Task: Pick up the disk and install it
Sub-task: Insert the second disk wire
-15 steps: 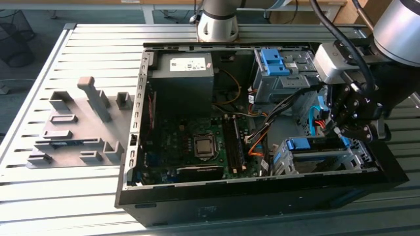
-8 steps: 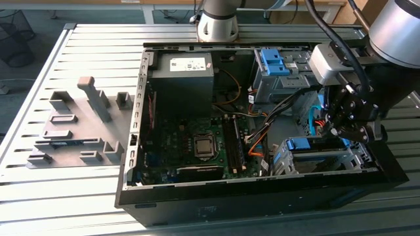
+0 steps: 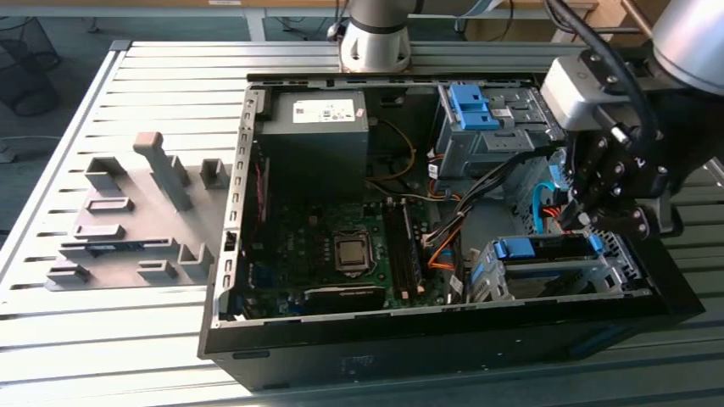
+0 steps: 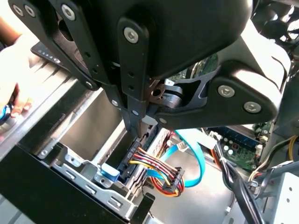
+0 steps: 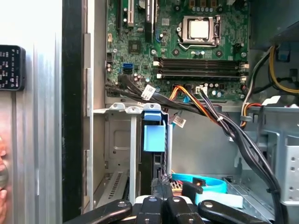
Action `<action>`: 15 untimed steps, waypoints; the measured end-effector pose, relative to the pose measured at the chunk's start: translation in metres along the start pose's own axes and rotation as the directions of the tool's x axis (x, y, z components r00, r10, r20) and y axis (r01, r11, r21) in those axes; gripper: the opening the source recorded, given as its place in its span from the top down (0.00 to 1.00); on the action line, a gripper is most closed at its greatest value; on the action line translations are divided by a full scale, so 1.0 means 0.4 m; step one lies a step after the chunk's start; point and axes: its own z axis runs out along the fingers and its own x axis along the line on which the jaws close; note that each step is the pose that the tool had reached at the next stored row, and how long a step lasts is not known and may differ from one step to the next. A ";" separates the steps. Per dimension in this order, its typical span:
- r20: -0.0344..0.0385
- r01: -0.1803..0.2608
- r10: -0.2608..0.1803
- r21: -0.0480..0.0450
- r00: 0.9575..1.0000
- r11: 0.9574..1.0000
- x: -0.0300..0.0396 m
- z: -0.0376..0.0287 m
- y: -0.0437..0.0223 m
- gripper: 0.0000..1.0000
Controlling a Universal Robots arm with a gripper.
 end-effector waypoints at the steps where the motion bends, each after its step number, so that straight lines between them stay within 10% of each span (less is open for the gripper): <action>1: 0.000 0.000 0.000 0.000 1.000 1.000 0.000 -0.005 0.000 0.89; 15: 0.000 0.000 0.000 0.000 1.000 1.000 -0.001 -0.063 0.022 0.89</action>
